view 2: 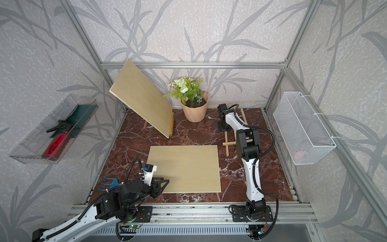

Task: Disassemble the easel
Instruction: Place the easel at the corner of the board.

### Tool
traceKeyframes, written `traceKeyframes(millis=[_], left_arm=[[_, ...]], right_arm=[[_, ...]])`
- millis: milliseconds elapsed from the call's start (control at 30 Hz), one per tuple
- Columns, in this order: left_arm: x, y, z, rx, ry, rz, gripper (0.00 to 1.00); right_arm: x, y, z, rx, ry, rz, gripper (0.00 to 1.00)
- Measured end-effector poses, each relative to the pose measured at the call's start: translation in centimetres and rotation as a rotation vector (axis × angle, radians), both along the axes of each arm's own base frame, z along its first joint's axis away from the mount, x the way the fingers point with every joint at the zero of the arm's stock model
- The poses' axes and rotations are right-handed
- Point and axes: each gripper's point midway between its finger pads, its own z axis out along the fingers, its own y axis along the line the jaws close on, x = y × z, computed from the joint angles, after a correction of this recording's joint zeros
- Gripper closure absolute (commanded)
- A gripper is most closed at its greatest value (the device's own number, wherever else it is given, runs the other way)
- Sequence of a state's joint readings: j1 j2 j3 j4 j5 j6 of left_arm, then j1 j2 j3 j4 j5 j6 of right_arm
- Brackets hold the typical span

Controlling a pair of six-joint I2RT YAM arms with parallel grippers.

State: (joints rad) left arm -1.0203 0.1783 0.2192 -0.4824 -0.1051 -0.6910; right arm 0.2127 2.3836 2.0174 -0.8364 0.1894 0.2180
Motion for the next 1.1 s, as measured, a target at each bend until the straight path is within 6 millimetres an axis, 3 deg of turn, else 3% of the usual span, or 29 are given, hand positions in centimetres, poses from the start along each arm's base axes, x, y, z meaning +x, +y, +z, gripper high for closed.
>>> traceKeyframes(millis=[400,667,800,933,1100], left_arm=[[0.1,-0.1,0.0,0.001,0.001,0.0,0.52],[0.1,-0.1,0.0,-0.001,-0.001,0.0,0.52],[0.1,-0.1,0.0,-0.001,-0.002,0.001,0.51],[0.1,-0.1,0.0,-0.001,-0.002,0.001,0.52],[0.1,-0.1,0.1,-0.002,-0.003,0.002,0.51]], right_arm=[[5.6,-2.7,-0.5,0.016,-0.012,-0.002,0.94],[6.0,-3.2,-1.1,0.045,-0.01,0.0,0.85],[6.6,-3.5,-1.0,0.039,-0.034,-0.003,0.67],[7.2,-3.9,-0.9,0.033,-0.064,-0.019,0.57],[7.3,-4.5,-0.9,0.043,-0.073,-0.051,0.55]])
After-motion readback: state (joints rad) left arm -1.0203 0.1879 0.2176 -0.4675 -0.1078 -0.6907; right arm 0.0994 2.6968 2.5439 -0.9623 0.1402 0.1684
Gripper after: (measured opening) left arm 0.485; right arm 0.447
